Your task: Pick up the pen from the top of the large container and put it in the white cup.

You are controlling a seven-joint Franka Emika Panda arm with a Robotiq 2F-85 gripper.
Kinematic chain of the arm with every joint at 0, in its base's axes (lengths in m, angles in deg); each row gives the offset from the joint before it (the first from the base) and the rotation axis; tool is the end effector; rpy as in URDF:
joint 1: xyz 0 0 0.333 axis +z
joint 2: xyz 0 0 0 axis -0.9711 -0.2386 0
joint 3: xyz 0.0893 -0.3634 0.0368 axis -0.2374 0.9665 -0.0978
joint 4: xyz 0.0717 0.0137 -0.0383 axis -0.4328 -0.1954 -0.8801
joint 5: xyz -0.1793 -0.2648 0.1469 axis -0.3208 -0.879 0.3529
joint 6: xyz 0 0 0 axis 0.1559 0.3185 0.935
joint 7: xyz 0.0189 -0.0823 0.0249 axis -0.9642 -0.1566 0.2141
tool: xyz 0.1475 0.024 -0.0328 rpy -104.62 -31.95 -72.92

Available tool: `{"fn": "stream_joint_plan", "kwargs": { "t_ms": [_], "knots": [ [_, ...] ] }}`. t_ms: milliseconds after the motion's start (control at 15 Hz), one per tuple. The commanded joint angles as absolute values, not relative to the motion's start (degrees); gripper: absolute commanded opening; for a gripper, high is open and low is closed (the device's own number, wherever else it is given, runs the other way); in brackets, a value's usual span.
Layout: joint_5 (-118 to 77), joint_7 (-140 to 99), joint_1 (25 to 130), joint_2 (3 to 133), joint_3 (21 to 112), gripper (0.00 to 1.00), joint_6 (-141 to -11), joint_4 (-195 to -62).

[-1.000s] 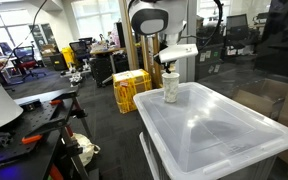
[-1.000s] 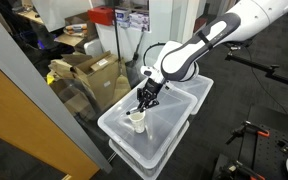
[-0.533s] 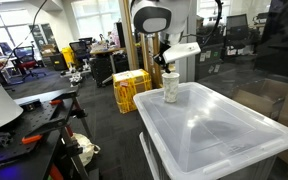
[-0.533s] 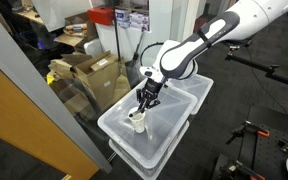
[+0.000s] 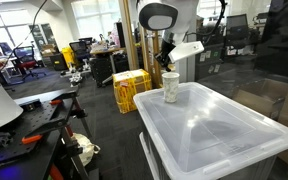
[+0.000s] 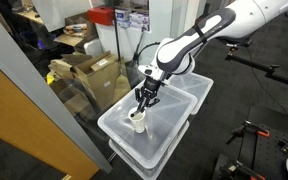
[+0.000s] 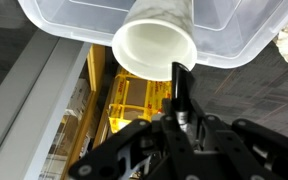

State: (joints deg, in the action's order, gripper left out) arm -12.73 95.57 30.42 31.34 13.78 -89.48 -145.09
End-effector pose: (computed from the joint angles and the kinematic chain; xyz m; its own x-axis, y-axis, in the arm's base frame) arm 0.6423 -0.0190 0.1842 -0.1414 0.7759 0.6148 0.9860 0.0549 0.1576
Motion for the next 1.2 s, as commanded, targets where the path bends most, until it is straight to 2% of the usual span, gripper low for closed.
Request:
{"fn": "stream_joint_plan", "kwargs": {
  "t_ms": [0,533,1133],
  "knots": [
    [-9.0,101.0,31.8,30.0,14.3,0.05,-84.6,-141.1],
    [-2.3,107.6,35.0,28.4,17.2,0.05,-76.4,-134.6],
    [6.2,112.5,41.4,27.1,24.7,0.05,-66.2,-126.5]
  ]
}}
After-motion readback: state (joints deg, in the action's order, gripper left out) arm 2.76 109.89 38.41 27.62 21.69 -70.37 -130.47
